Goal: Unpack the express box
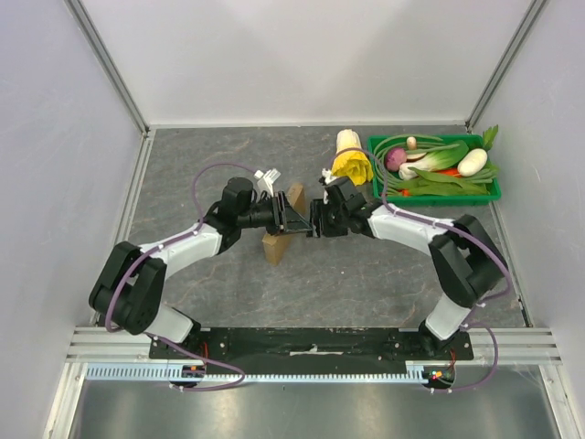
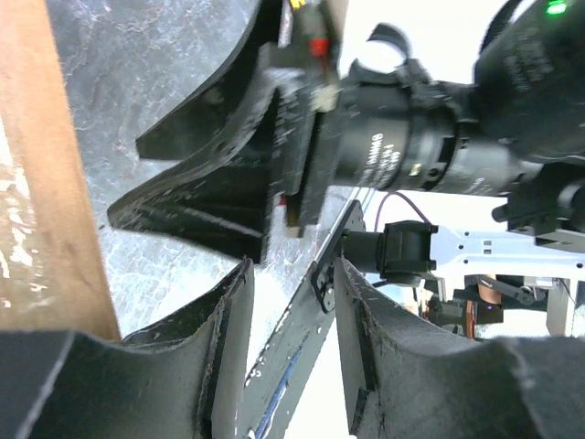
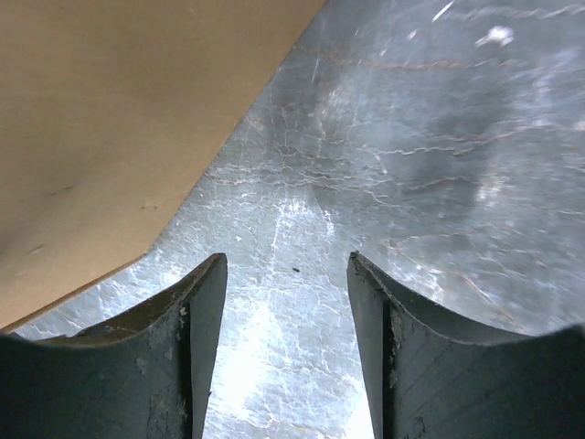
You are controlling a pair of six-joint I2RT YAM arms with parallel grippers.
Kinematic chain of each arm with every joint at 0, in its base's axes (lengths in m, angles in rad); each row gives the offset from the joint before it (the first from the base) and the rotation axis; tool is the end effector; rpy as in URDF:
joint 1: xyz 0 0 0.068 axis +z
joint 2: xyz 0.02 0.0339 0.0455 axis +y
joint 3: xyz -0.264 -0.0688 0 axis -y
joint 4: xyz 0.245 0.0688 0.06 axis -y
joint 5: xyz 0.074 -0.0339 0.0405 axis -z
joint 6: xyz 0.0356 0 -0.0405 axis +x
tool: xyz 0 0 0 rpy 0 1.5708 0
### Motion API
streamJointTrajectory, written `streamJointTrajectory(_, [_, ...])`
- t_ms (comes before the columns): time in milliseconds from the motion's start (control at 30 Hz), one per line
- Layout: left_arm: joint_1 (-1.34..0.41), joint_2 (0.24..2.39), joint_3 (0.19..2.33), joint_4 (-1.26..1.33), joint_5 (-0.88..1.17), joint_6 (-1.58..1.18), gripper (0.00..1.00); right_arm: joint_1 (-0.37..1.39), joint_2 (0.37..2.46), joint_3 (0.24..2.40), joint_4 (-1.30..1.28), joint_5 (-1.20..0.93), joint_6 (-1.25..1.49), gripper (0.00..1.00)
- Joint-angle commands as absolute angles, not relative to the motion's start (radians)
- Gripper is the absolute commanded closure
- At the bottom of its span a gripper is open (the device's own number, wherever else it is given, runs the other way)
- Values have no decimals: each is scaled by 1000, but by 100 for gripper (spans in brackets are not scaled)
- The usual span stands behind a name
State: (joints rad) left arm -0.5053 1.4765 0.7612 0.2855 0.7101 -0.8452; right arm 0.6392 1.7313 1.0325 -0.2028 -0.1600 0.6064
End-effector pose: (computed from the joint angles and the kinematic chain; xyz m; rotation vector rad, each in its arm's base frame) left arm 0.2611 -0.1710 0.2189 0.1432 2.2480 -1.5132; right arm 0.2824 0.2170 0.1768 -0.1152 2.5999 0.6970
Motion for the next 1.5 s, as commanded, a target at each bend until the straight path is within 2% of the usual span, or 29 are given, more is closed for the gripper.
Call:
streamJointTrajectory(0, [-503, 1407, 825, 279, 776, -808, 53, 637, 1591, 1038, -244, -6, 629, 35])
streamJointTrajectory(200, [-503, 1319, 937, 157, 779, -721, 47, 638, 1545, 1098, -310, 49, 618, 26])
streamJointTrajectory(300, [-502, 1276, 988, 46, 677, -640, 44, 643, 1540, 1132, -325, 43, 621, 21])
streamJointTrajectory(533, [-489, 1152, 982, -322, 93, -620, 36, 742, 1609, 1334, -397, 127, 589, 7])
streamJointTrajectory(600, [-480, 1120, 967, -373, 14, -641, 28, 778, 1657, 1380, -432, 150, 601, 2])
streamJointTrajectory(733, [-463, 1036, 942, -442, -104, -626, 10, 827, 1759, 1486, -486, 277, 652, 2])
streamJointTrajectory(833, [-462, 993, 924, -472, -158, -607, 1, 859, 1817, 1537, -524, 369, 706, 2])
streamJointTrajectory(1067, [-457, 902, 876, -529, -221, -621, 0, 873, 1893, 1562, -574, 414, 778, 2])
streamJointTrajectory(1133, [-456, 888, 870, -548, -225, -627, 0, 870, 1881, 1543, -591, 417, 790, 5])
streamJointTrajectory(1267, [-454, 882, 856, -560, -199, -641, 1, 868, 1786, 1435, -575, 382, 793, 22])
streamJointTrajectory(1467, [-454, 885, 793, -486, -104, -615, 2, 851, 1602, 1195, -490, 309, 798, 28])
